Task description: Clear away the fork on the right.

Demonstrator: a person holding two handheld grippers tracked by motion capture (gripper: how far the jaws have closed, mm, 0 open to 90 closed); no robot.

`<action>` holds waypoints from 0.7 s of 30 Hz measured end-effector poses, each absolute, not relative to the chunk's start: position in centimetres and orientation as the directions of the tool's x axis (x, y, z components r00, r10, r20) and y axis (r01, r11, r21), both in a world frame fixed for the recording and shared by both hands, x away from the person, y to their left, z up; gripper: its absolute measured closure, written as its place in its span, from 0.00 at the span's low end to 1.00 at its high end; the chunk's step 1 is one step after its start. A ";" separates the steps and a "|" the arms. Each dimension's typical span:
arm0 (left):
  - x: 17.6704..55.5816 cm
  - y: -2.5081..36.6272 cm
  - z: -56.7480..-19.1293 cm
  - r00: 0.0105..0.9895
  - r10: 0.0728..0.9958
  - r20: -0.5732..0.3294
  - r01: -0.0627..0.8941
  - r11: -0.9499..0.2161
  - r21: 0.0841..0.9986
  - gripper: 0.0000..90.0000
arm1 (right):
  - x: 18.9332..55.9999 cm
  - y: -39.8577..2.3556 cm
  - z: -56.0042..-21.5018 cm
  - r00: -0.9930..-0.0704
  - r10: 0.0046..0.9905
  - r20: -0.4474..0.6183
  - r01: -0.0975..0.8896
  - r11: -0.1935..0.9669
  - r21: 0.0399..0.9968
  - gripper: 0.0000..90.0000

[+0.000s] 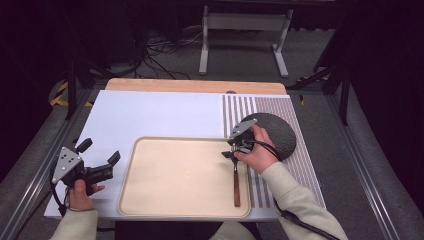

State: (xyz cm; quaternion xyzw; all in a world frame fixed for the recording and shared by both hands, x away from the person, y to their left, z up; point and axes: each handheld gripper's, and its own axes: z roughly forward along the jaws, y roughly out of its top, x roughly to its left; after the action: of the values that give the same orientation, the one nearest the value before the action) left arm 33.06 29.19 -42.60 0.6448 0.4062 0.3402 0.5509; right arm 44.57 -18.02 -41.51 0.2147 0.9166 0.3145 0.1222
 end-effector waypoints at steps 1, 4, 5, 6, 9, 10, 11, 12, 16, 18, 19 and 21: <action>33.1 29.2 -42.6 0.438 0.899 -0.010 0.147 -0.061 0.987 0.00 | 44.5 -18.0 -41.2 -0.877 0.472 -0.091 0.311 0.700 0.643 0.39; 33.1 29.2 -42.6 0.440 0.898 -0.008 0.146 -0.063 0.987 0.00 | 44.2 -18.4 -40.2 -0.887 0.455 -0.078 0.280 0.666 0.692 0.32; 33.1 29.2 -42.6 0.440 0.898 -0.010 0.150 -0.063 0.987 0.00 | 44.0 -18.6 -39.9 -0.888 0.455 -0.071 0.278 0.652 0.705 0.32; 33.1 29.2 -42.6 0.440 0.898 -0.011 0.150 -0.062 0.987 0.00 | 43.9 -18.8 -39.6 -0.890 0.452 -0.067 0.271 0.641 0.718 0.31; 33.1 29.1 -42.6 0.441 0.897 -0.006 0.147 -0.065 0.987 0.00 | 43.4 -19.5 -38.6 -0.890 0.451 -0.063 0.253 0.605 0.755 0.29; 33.2 29.0 -42.6 0.442 0.897 -0.008 0.149 -0.064 0.987 0.00 | 43.2 -19.7 -38.3 -0.890 0.452 -0.065 0.247 0.595 0.765 0.28; 33.2 29.0 -42.6 0.443 0.897 -0.009 0.150 -0.065 0.987 0.00 | 43.0 -20.0 -37.9 -0.889 0.452 -0.072 0.233 0.583 0.779 0.26; 33.2 28.9 -42.7 0.442 0.897 -0.011 0.152 -0.063 0.986 0.00 | 42.9 -20.2 -37.7 -0.888 0.453 -0.076 0.226 0.576 0.786 0.25; 33.2 28.9 -42.7 0.442 0.897 -0.012 0.150 -0.061 0.987 0.00 | 42.5 -21.2 -36.7 -0.882 0.462 -0.087 0.201 0.537 0.819 0.24; 33.2 29.0 -42.7 0.443 0.896 -0.010 0.151 -0.063 0.986 0.00 | 42.2 -21.9 -36.3 -0.877 0.473 -0.089 0.194 0.517 0.834 0.23; 33.1 29.0 -42.7 0.442 0.897 -0.010 0.150 -0.063 0.987 0.00 | 42.1 -22.2 -36.1 -0.874 0.478 -0.089 0.192 0.508 0.840 0.23; 33.1 29.0 -42.7 0.443 0.897 -0.010 0.151 -0.063 0.987 0.00 | 41.9 -22.4 -36.0 -0.872 0.481 -0.091 0.188 0.501 0.845 0.23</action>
State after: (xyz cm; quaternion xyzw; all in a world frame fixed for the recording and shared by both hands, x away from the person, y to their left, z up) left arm 33.14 28.96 -42.67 0.6460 0.4052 0.3382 0.5514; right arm 41.95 -22.44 -36.02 0.1963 0.8515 0.4594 0.1593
